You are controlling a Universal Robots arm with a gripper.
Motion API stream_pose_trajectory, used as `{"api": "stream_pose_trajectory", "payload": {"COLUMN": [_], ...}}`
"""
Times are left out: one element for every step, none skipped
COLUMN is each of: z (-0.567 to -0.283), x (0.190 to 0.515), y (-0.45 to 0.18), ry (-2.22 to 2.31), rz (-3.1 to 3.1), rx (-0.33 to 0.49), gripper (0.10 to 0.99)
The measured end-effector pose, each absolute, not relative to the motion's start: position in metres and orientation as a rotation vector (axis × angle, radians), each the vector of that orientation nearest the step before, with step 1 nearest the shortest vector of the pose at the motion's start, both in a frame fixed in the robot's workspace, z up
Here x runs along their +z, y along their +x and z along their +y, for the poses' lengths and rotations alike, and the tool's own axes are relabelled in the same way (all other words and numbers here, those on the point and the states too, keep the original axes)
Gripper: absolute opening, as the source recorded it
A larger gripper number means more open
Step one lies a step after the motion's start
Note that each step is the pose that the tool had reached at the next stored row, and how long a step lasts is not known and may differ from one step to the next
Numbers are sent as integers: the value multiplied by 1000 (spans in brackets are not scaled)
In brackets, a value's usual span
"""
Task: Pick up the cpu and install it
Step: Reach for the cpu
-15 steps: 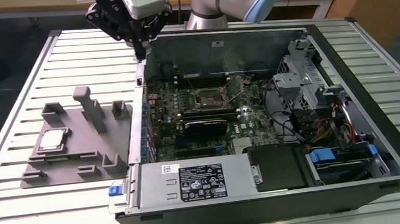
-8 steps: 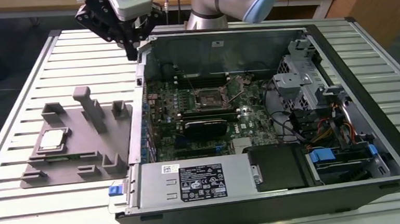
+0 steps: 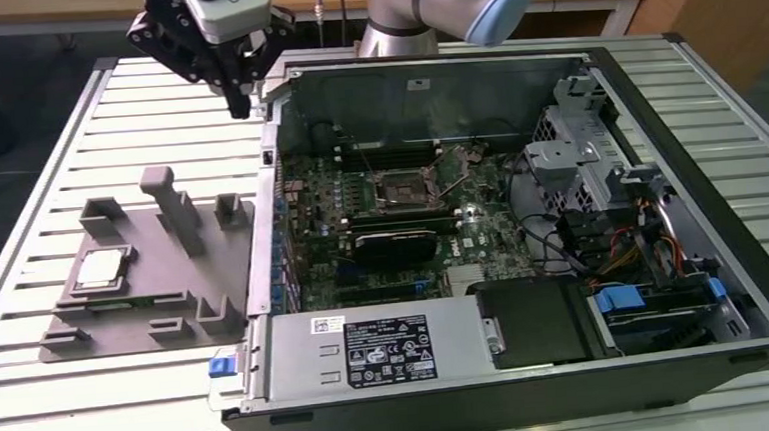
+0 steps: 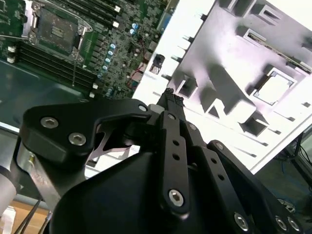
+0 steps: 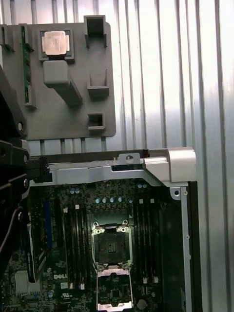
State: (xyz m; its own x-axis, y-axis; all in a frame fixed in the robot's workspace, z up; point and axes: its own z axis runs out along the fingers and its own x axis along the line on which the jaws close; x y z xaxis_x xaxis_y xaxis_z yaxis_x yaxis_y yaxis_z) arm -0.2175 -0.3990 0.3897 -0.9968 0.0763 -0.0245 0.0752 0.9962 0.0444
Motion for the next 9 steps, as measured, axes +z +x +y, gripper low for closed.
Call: {"api": "stream_pose_trajectory", "payload": {"z": [-399,-399,-399,-399,-399,-399,-399,-399,-399], "x": [390,389,389,389,389,389,389,388,388], "y": [-219,-221,-223,-225,-226,-228,-229,-231,-233], "ry": [118,118,118,118,119,118,118,118,118], "rz": [3112,3112,3112,3112,3112,3112,3112,3112,3113], "rx": [68,68,68,68,68,68,68,68,68], "gripper": [106,106,106,106,106,106,106,106,106]}}
